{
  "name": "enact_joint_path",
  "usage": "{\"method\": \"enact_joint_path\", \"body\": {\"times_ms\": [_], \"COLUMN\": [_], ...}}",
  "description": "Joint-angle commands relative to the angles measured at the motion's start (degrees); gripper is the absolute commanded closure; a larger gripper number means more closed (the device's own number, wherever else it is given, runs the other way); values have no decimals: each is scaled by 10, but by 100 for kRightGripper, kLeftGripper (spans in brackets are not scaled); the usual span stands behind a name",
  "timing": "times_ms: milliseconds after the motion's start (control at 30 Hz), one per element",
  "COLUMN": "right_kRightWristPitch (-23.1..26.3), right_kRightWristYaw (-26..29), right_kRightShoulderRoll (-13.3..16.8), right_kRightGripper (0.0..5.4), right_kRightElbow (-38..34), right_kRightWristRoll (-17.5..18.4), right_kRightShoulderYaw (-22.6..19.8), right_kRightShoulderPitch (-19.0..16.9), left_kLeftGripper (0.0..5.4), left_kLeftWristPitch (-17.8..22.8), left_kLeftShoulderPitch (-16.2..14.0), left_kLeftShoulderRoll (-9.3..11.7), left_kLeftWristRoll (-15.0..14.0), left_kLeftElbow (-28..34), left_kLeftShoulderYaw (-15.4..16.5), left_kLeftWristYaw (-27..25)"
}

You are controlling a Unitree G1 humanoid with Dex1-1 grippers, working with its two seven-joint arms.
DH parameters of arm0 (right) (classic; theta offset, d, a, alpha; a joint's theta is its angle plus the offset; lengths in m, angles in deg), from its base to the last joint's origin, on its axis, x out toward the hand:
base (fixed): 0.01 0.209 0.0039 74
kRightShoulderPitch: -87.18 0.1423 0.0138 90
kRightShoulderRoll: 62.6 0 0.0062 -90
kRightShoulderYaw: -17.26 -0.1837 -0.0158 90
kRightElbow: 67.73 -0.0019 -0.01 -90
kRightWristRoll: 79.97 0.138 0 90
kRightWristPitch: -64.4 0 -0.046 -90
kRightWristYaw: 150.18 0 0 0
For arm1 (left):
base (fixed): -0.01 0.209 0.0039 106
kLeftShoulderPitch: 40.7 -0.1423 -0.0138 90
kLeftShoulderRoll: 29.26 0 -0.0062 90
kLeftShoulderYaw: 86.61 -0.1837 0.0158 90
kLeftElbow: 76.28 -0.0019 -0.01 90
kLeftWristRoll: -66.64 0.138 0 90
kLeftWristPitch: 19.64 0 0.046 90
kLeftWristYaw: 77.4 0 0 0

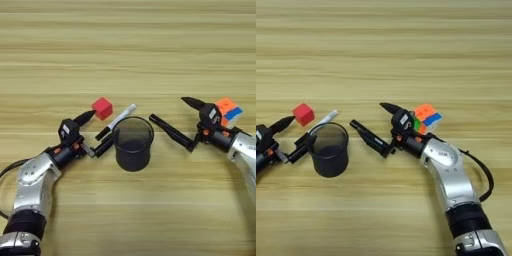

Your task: Move the objects on the table

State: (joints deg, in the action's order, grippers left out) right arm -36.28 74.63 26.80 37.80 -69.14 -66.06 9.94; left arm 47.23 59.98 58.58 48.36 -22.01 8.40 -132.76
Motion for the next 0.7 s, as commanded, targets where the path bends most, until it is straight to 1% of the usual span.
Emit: {"method": "enact_joint_path", "body": {"times_ms": [33, 200, 467, 533, 700], "right_kRightWristPitch": [11, 18, 31, 33, 35], "right_kRightWristYaw": [-9, -14, 4, 15, 59], "right_kRightShoulderRoll": [-4, -11, -16, -11, 10], "right_kRightGripper": [0, 0, 0, 0, 0], "right_kRightElbow": [-9, -16, -39, -50, -84], "right_kRightWristRoll": [-9, -14, -11, -4, 13], "right_kRightShoulderYaw": [7, 20, 47, 51, 56], "right_kRightShoulderPitch": [12, 14, 10, 5, -16], "left_kLeftGripper": [3, 3, 3, 3, 3], "left_kLeftWristPitch": [-2, 0, 5, 9, 23], "left_kLeftShoulderPitch": [12, 9, 0, -5, -24], "left_kLeftShoulderRoll": [-7, -8, -7, -5, 1], "left_kLeftWristRoll": [10, 8, 6, 5, 4], "left_kLeftElbow": [0, 12, 38, 51, 91], "left_kLeftShoulderYaw": [-12, -19, -30, -35, -54], "left_kLeftWristYaw": [2, -1, -6, -11, -27]}}
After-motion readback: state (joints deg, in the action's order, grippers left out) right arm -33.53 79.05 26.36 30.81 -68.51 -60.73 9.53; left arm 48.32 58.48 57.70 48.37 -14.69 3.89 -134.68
